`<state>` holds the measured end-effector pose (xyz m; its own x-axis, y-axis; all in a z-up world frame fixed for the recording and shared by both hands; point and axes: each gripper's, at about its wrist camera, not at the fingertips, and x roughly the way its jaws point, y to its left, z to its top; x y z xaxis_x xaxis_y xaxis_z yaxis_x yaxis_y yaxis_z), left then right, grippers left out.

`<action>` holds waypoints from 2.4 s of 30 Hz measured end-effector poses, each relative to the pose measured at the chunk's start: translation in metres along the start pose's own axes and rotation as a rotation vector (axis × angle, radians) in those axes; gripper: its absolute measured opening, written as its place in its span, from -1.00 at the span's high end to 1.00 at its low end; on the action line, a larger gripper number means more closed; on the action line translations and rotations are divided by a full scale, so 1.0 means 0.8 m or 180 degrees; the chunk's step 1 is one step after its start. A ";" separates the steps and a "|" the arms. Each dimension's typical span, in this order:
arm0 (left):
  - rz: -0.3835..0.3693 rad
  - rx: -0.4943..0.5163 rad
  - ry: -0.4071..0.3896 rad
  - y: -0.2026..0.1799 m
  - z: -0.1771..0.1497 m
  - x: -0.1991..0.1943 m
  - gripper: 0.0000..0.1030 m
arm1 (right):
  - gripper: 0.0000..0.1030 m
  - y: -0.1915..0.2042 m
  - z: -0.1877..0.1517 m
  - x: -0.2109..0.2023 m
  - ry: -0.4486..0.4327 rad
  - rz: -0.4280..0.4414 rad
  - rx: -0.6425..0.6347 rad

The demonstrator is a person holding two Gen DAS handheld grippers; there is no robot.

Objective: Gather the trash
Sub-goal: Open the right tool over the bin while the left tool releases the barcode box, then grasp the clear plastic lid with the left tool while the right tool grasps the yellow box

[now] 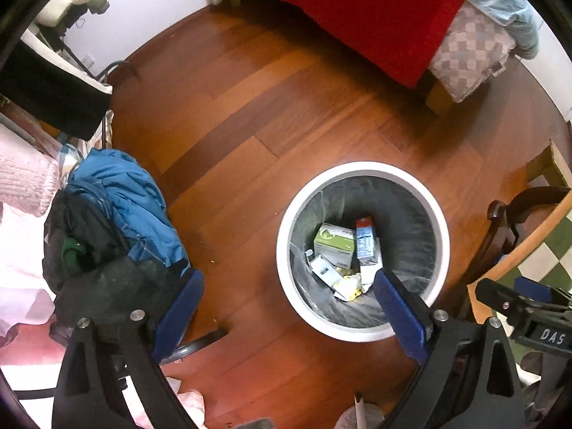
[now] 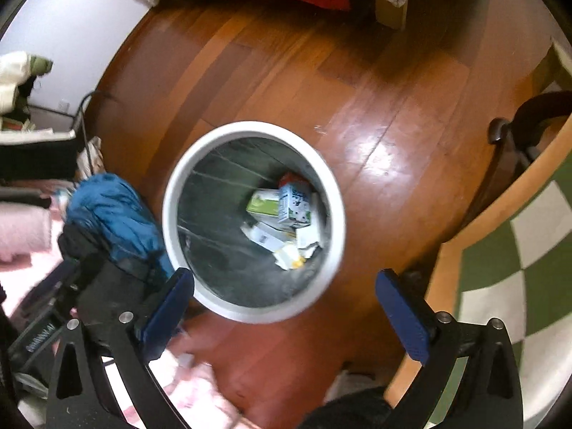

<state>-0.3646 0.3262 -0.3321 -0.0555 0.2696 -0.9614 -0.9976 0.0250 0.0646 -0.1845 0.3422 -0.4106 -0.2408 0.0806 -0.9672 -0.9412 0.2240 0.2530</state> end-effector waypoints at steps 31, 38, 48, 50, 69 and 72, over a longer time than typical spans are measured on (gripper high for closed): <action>0.0079 0.0212 -0.0910 -0.034 -0.062 -0.234 -0.88 | -0.99 0.031 -0.124 -0.243 -0.0908 0.0117 -0.0485; -0.0141 0.0474 -0.1103 -0.100 -0.070 -0.274 -0.88 | -0.99 -0.014 -0.167 -0.329 -0.1245 0.0449 -0.0222; -0.0700 0.1404 -0.0723 -0.357 -0.112 -0.230 -1.00 | -0.99 -0.270 -0.248 -0.414 -0.1599 0.0082 0.1027; -0.0780 0.1667 -0.0590 -0.429 -0.126 -0.217 -1.00 | -1.00 -0.335 -0.269 -0.419 -0.1601 -0.0044 0.1346; -0.1053 0.2664 -0.0007 -0.760 -0.196 -0.164 -0.61 | -0.75 -0.738 -0.336 -0.388 -0.1188 -0.0726 0.2772; -0.0969 0.2725 -0.0013 -0.771 -0.201 -0.154 -0.44 | -0.73 -0.763 -0.326 -0.373 -0.1108 -0.0728 0.2811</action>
<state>0.2511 0.1225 -0.2965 0.2072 0.1377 -0.9686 -0.5972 0.8020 -0.0138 0.3997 -0.0720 -0.2820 0.1425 0.1952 -0.9704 -0.4060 0.9056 0.1225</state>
